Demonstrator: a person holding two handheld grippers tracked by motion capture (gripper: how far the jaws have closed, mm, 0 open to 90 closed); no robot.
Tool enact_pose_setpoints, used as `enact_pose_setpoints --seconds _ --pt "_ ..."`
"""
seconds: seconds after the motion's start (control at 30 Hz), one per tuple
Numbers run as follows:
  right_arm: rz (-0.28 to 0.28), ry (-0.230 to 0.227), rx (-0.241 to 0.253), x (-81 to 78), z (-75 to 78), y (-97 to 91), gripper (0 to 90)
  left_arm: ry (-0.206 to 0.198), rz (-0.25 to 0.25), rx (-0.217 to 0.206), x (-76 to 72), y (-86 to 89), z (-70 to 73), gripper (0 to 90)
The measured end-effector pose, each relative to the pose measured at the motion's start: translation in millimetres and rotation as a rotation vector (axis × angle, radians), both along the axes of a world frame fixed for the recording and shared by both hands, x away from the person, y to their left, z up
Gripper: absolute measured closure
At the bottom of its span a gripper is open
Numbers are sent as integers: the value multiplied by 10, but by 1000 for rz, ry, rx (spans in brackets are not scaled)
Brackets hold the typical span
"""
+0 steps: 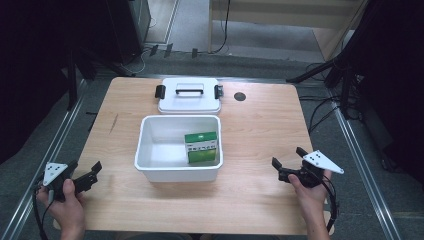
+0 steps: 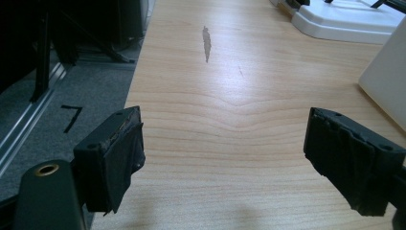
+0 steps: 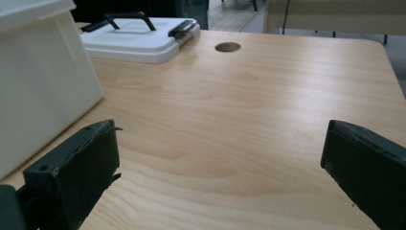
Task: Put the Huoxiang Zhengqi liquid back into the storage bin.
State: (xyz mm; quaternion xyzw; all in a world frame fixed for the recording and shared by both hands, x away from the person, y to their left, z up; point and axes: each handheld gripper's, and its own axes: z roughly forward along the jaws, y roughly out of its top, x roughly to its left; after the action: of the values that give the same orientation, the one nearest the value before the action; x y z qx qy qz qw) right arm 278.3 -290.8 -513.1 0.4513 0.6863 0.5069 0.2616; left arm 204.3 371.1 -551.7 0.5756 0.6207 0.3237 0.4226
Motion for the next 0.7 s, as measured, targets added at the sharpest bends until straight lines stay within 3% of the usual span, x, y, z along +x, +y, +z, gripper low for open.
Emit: enact_pose_setpoints --seconds 0.27,0.7 --pt "-29 31 -13 -180 -185 -185 0 -7 5 -1 -12 6 -1 146" --pt "-64 42 -21 -476 -255 -475 0 -7 7 0 -11 7 -1 145"
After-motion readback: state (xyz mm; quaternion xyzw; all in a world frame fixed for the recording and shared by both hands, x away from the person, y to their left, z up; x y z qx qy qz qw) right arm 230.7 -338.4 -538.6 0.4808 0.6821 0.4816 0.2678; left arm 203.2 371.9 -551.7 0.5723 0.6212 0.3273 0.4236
